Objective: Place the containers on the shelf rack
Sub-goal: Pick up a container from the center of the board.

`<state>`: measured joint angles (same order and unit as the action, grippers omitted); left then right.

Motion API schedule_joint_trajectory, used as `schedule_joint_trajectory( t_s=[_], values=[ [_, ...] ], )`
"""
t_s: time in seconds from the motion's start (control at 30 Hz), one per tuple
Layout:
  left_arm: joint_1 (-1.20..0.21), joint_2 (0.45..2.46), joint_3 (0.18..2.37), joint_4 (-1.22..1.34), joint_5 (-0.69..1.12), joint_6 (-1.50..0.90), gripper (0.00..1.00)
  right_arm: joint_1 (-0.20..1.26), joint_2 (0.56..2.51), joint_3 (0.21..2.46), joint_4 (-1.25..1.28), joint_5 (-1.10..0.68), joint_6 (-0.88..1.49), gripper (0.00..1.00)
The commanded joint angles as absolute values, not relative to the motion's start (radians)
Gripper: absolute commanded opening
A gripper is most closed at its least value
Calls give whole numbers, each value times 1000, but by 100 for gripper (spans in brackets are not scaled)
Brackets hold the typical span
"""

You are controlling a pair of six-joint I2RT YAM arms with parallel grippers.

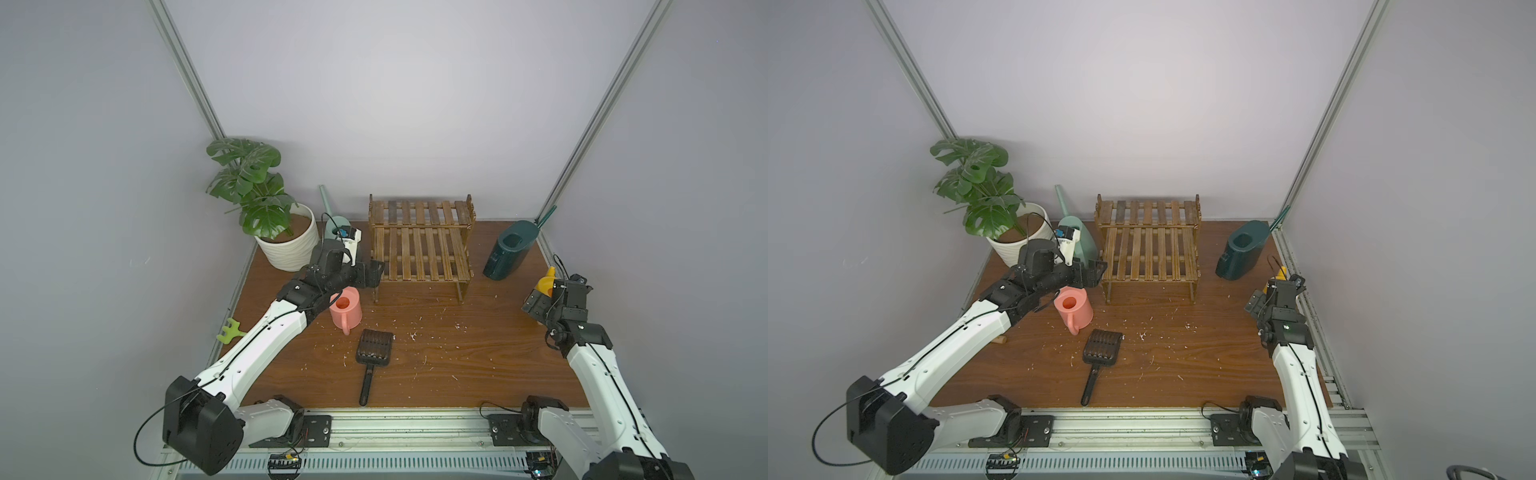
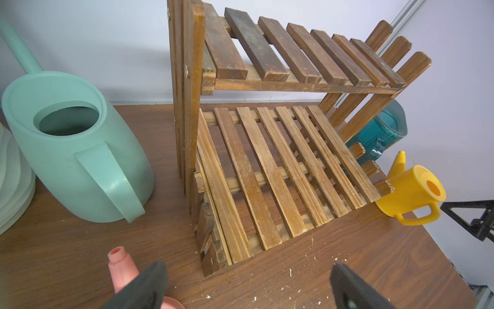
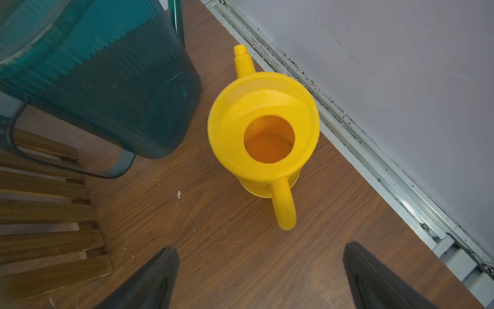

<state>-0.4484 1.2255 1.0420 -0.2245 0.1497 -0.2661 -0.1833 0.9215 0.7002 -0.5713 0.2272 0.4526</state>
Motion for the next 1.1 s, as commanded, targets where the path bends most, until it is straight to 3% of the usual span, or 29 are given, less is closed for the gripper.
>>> schedule_joint_trajectory(
  t_s=[0.0,0.5,1.07],
  values=[
    [-459,1197,1031,-198,145,-252,98,-202,970,687,-540,204,449,99],
    [-458,1174,1001,-178,147,-249,98,-217,1209,641,-358,217,405,96],
    [-459,1206,1002,-173,157,-255,98,-217,1233,632,-291,229,350,40]
  ],
)
